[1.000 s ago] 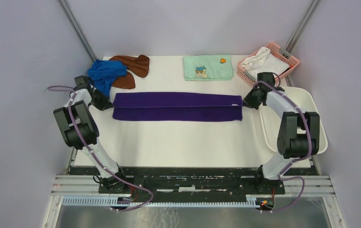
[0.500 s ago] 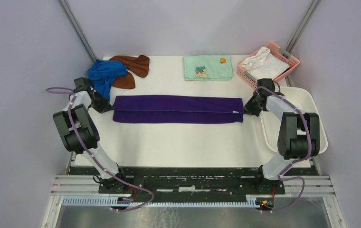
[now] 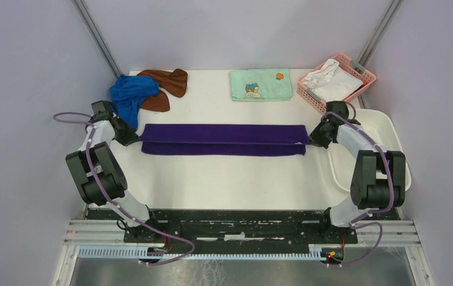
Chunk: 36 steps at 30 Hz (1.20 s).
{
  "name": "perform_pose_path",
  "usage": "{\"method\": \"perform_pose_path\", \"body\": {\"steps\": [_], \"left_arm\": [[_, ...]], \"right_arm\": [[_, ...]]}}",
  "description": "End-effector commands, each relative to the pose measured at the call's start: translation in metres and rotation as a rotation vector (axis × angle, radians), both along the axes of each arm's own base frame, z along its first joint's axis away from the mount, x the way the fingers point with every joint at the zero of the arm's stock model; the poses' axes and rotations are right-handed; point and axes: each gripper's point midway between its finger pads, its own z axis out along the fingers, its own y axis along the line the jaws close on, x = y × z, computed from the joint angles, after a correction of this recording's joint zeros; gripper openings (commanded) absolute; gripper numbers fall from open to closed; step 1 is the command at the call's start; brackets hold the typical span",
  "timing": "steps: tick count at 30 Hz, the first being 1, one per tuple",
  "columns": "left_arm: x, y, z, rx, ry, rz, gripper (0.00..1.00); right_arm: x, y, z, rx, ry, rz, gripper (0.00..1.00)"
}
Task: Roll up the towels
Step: Fold the towel at the center of the board.
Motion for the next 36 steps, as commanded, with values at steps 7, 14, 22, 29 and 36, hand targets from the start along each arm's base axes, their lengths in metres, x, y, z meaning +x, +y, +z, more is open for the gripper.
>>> {"method": "perform_pose_path", "body": {"steps": [7,14,22,29,36], "left_arm": [[-0.03,0.0,-0.057,0.009,0.124,0.007,0.03],[-0.035,0.005,-0.068,0.027,0.169,0.013,0.03],[-0.031,0.014,-0.05,0.081,0.138,0.033,0.06],[-0.025,0.014,-0.037,0.084,0.097,0.035,0.1],[-0.022,0.012,-0.02,0.096,0.052,0.05,0.22]], "right_arm": [[-0.014,-0.007,-0.047,-0.013,0.096,-0.032,0.0],[-0.02,-0.007,-0.056,-0.018,0.131,-0.024,0.01],[-0.022,-0.006,-0.042,-0.023,0.121,0.006,0.1],[-0.024,-0.002,-0.022,-0.014,0.095,0.052,0.27],[-0.03,0.0,0.01,-0.044,0.045,0.122,0.4]]}}
